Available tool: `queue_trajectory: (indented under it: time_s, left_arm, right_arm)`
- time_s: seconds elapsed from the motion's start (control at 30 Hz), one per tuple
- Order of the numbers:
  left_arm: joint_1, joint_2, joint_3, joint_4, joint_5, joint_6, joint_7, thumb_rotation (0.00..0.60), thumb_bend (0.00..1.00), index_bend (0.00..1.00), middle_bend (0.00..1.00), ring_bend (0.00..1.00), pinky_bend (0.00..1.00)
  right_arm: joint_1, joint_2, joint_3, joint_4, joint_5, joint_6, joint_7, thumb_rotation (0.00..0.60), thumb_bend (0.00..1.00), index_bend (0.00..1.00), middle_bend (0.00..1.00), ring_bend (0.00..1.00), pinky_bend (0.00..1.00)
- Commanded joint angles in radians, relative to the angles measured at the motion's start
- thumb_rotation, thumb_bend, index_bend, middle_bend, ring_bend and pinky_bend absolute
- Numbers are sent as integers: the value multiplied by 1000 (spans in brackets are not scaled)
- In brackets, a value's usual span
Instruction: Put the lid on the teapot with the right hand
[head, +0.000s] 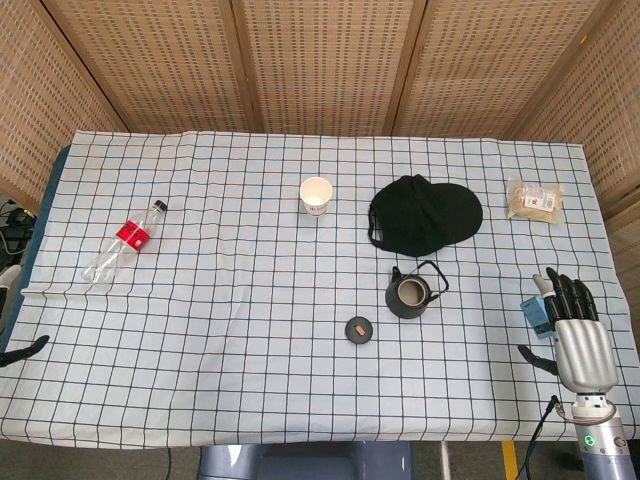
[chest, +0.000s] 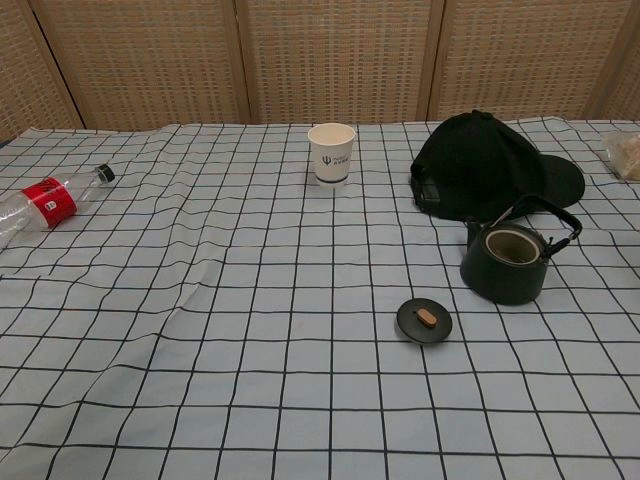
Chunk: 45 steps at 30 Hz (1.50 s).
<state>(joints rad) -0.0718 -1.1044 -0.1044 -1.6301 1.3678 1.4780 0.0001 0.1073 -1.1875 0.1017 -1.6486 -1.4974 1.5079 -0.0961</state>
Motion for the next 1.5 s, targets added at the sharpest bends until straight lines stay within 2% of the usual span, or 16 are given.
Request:
queue_trajectory:
  time_s: [0.03, 0.93, 1.0, 1.07, 1.17, 1.5]
  left_arm:
    - [0, 0, 0, 0, 0, 0, 0, 600, 24, 0, 0, 0, 0]
    - [-2, 3, -6, 2, -12, -6, -6, 600, 24, 0, 0, 0, 0]
    - [-1, 3, -5, -1, -10, -3, -2, 600, 24, 0, 0, 0, 0]
    - [-1, 2, -5, -3, -11, -2, 1, 600, 24, 0, 0, 0, 0]
    - [-1, 3, -6, -4, -14, -3, 0, 600, 24, 0, 0, 0, 0]
    - [-2, 5, -5, -5, -11, -7, -7, 600, 24, 0, 0, 0, 0]
  right_arm:
    - [0, 0, 0, 0, 0, 0, 0, 600, 145, 0, 0, 0, 0]
    - [8, 5, -15, -5, -29, -12, 22, 600, 145, 1, 0, 0, 0]
    - [10, 7, -18, -5, -44, -9, 35, 600, 144, 32, 0, 0, 0]
    - [13, 8, -24, -6, -64, -9, 48, 600, 144, 133, 0, 0, 0]
    - [23, 6, -31, -9, -84, -20, 45, 600, 146, 222, 0, 0, 0]
    - [112, -46, -40, -97, -119, -154, -81, 600, 151, 260, 0, 0, 0]
